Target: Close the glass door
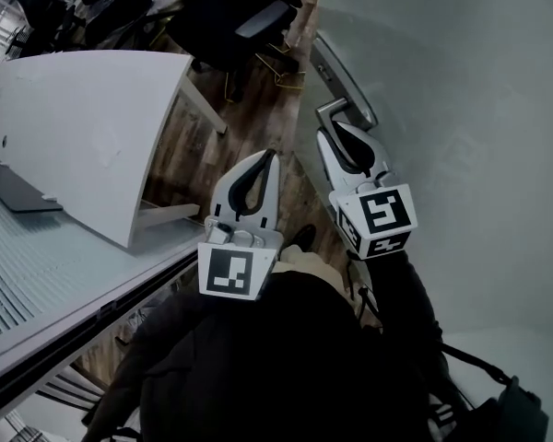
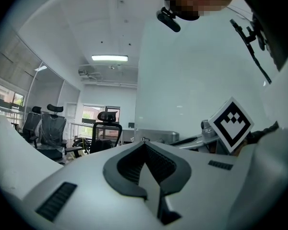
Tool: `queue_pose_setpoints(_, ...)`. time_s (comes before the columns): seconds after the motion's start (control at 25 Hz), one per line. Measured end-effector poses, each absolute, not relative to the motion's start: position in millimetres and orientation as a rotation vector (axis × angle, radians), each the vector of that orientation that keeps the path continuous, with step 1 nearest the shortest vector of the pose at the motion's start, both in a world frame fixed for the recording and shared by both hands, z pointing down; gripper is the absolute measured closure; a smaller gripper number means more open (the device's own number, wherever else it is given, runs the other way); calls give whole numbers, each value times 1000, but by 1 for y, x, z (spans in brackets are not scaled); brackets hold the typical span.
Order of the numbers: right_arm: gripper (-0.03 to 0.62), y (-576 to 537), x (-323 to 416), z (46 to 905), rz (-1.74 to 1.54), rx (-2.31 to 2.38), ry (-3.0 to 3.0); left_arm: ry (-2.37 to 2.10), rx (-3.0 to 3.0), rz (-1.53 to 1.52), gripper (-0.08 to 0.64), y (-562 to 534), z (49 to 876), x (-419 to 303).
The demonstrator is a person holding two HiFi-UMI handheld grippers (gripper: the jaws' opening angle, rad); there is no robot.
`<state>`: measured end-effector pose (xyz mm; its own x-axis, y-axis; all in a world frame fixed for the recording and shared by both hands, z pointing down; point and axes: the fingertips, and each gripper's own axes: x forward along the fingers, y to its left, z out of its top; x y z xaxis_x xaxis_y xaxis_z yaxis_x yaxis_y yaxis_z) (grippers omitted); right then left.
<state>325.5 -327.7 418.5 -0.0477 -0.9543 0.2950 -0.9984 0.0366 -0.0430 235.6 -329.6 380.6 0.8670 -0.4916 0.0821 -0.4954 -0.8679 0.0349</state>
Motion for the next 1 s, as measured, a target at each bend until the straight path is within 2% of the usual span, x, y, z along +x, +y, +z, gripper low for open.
queue_pose_setpoints(0.52, 526, -318, 239, 416, 339, 1947, -2195, -706, 3037, 68, 563, -319, 362, 176)
queue_pose_setpoints(1.0, 526, -297, 167, 405, 311, 1842, -2294, -854, 2983, 56, 563, -280, 353, 117)
